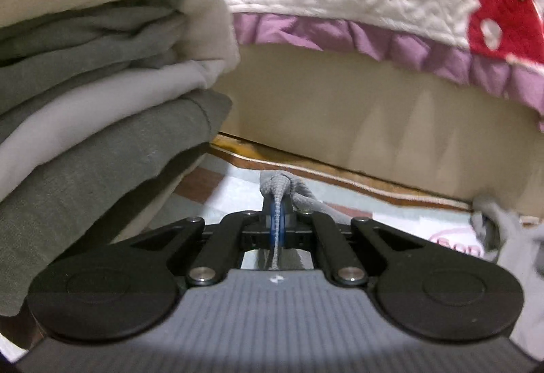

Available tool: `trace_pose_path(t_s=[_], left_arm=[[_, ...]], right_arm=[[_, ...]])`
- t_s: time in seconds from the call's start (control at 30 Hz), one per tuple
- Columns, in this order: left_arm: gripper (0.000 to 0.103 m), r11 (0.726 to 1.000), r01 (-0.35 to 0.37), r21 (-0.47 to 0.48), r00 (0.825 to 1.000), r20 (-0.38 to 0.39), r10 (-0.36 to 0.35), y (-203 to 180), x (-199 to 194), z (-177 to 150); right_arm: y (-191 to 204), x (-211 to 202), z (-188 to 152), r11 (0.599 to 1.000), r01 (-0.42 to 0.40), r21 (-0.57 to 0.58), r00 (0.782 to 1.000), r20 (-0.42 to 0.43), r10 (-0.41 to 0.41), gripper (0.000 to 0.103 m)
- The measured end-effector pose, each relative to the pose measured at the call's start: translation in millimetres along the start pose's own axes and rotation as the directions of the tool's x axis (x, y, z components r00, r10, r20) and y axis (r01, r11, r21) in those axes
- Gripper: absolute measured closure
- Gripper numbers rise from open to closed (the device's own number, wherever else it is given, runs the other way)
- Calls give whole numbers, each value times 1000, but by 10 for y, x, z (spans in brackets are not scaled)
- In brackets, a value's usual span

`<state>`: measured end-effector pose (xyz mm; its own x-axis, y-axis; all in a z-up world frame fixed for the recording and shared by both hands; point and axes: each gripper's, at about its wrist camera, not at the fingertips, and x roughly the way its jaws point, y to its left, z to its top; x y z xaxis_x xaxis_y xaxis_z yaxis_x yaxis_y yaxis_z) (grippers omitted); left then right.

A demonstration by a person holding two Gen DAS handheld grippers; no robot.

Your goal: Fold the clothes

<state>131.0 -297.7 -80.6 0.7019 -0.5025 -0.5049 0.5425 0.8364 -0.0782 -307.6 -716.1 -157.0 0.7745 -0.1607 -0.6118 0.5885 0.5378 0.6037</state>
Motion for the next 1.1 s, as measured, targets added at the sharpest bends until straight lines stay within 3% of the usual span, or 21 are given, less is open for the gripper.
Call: trace_pose_path(t_s=[0.03,0.13,0.17,0.27,0.3,0.33,0.37,0.4,0.53,0.7,0.77,0.8,0.83,0.87,0.93,0.97,1.07,1.1], left_arm=[[101,1000,0,9,1000,3,0,-9,-7,-15],[101,996,-42,73,999,30,40,-30,-76,-13],[101,994,-60,96,998,41,56,-37,-102,-8],[101,986,-107,130,993,56,101,-34,-143,12],[101,986,-110,122,993,54,104,-24,-137,21],[101,987,-112,117,993,54,107,-20,-128,27],[101,987,-117,113,992,55,111,-20,-126,29],[101,987,-119,109,992,58,114,-22,-138,30],[101,989,-111,94,991,84,104,-4,-239,67],[101,999,-47,-16,996,75,48,144,-405,104],[101,997,-52,55,996,76,47,55,-481,27],[101,995,-51,90,996,72,45,13,-502,-23],[101,993,-44,110,997,62,37,-14,-516,-78],[101,991,-42,126,998,51,36,-34,-524,-128],[101,988,-59,142,998,45,53,-37,-558,-200],[101,986,-68,151,997,46,62,-35,-581,-233],[101,988,-53,148,998,45,47,3,-689,-300],[101,988,-42,148,998,44,36,16,-719,-318]], right_arm=[[-28,55,-26,998,-40,40,999,-33,41,31],[115,189,-30,995,-102,0,992,-79,102,27],[163,245,-15,993,-118,-3,989,-96,117,20],[244,373,34,996,-84,9,996,-23,84,17],[256,409,57,998,-66,22,998,12,66,20],[269,445,80,998,-49,35,998,46,47,35],[281,479,103,998,-32,47,996,80,29,72],[287,480,105,999,-38,13,993,111,37,94],[354,22,124,996,-63,-58,959,273,76,93],[359,-852,36,993,-48,-111,904,417,90,93],[385,-1042,-24,986,41,-162,920,392,26,93],[401,-975,-33,971,113,-209,954,294,-47,93],[417,-907,-45,948,178,-263,972,200,-127,94],[442,-824,-118,910,259,-324,963,155,-219,89],[491,-659,-262,802,393,-450,913,84,-400,81],[525,-629,-329,752,428,-501,889,82,-451,80],[663,-686,-380,669,513,-537,834,129,-536,69],[707,-750,-343,707,483,-518,863,144,-484,69]])
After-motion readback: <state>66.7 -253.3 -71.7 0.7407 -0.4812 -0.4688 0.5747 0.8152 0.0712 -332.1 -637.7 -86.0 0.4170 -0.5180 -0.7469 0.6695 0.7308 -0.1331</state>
